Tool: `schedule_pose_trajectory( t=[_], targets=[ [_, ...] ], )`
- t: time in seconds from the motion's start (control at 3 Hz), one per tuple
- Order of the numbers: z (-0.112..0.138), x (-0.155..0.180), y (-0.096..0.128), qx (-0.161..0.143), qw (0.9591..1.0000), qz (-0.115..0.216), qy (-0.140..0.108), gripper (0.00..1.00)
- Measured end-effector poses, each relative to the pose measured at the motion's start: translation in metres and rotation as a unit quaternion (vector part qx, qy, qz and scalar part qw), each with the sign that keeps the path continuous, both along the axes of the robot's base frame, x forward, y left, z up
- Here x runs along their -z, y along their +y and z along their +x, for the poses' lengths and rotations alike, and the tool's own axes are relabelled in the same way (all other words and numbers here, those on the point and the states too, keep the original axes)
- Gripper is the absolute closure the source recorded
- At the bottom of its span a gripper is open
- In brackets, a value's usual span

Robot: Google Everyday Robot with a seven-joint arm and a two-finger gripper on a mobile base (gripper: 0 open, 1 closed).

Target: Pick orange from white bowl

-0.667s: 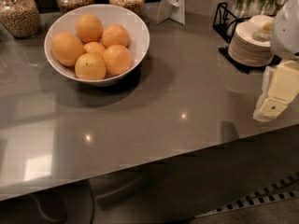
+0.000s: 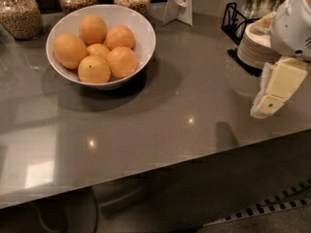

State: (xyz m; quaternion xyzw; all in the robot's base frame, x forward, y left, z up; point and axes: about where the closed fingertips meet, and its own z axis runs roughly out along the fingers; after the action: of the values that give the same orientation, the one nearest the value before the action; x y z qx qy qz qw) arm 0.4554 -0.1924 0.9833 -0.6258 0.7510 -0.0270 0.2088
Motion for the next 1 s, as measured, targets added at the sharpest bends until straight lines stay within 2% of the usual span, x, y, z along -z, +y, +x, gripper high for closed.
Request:
schedule_pose_trajectory(
  t=[0.33,0.67,1.0],
  targets=[
    [0.030,-0.011,0.043,-0.061,0.9955,0.054,-0.048,0.00],
    [0.056,-0.026,0.089,-0.111,0.9859,0.095,-0.081,0.00],
    [0.056,-0.026,0.089,-0.112,0.9859,0.095,-0.081,0.00]
  ],
)
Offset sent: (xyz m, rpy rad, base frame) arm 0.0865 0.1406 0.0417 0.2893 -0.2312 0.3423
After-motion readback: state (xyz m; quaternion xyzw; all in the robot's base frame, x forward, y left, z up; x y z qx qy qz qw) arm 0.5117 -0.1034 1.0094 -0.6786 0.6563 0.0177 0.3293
